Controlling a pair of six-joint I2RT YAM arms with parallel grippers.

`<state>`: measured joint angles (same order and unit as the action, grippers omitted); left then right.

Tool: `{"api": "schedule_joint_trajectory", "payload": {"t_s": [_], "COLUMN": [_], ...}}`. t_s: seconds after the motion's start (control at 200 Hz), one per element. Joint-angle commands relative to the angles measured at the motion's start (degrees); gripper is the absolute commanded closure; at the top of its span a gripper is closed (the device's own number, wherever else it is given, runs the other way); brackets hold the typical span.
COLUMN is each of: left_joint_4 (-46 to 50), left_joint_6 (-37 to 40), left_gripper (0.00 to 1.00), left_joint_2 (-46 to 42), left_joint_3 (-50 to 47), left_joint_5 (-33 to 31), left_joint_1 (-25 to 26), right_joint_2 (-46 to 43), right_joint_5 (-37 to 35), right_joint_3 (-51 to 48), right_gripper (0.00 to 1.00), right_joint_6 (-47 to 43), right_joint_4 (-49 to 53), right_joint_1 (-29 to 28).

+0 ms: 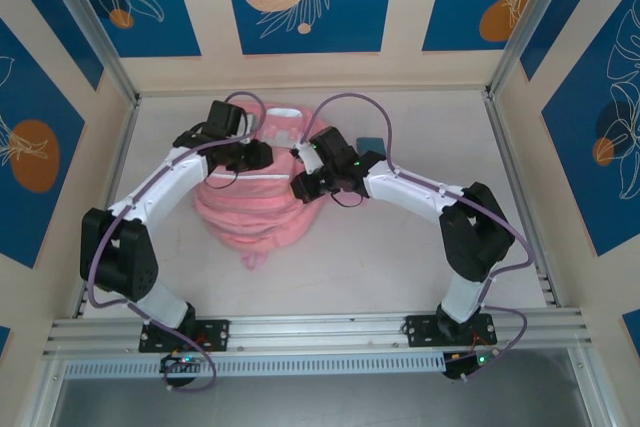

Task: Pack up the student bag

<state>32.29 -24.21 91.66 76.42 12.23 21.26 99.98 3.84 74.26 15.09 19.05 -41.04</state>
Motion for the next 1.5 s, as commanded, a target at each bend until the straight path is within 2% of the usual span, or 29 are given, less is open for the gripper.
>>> {"api": "schedule_joint_trajectory", "payload": {"t_s": [0.0, 0.225, 0.435, 0.85, 0.96, 1.02, 1.12, 1.295, 1.38, 1.495], "left_joint_4": [-0.9, 2.2, 2.7, 0.7, -1.1, -1.6, -2.2, -1.1, -0.3, 1.0], "left_joint_6": [3.6, -0.2, -3.7, -7.9, -9.0, -9.4, -9.8, -9.6, -9.4, -9.1], "left_gripper": [0.69, 0.83, 0.9, 0.94, 0.93, 0.89, 0.81, 0.61, 0.54, 0.48], "left_joint_2": [5.5, 16.9, 20.1, 23.3, 21.9, 20.4, 16.8, 10.0, 6.6, 1.5], "left_joint_3": [5.1, 13.1, 13.7, 12.8, 12.2, 12.2, 12.2, 12.0, 10.4, 5.9], "left_joint_5": [0.5, -4.4, -8.2, -8.7, -6.0, -4.6, -1.9, -0.6, -1.1, -5.4], "left_joint_1": [3.0, 3.7, 3.7, 3.7, 3.5, 3.3, 2.9, 2.6, 2.7, 4.0], "right_joint_2": [-1.6, -2.3, -5.4, -6.8, -7.0, -8.2, -12.1, -19.8, -21.5, -21.5], "right_joint_5": [-7.6, -10.4, -8.7, -2.2, -2.2, -3.5, -4.0, -4.1, -5.2, -5.6], "right_joint_3": [1.5, 0.6, -3.9, -8.1, -8.7, -9.2, -11.9, -18.2, -19.2, -18.3], "right_gripper": [1.0, 1.0, 1.0, 1.0, 1.0, 1.0, 0.81, 0.47, 0.39, 0.34], "right_joint_6": [-9.0, -13.9, -13.5, -4.9, -1.1, 1.8, 6.3, 11.7, 14.0, 18.7], "right_joint_4": [2.6, 3.0, 3.3, -4.3, -6.3, -5.7, -6.3, -8.2, -7.3, -5.0], "right_joint_1": [1.2, 2.2, 0.1, -9.0, -8.8, -7.3, -4.6, -1.8, -0.3, 2.5]}}
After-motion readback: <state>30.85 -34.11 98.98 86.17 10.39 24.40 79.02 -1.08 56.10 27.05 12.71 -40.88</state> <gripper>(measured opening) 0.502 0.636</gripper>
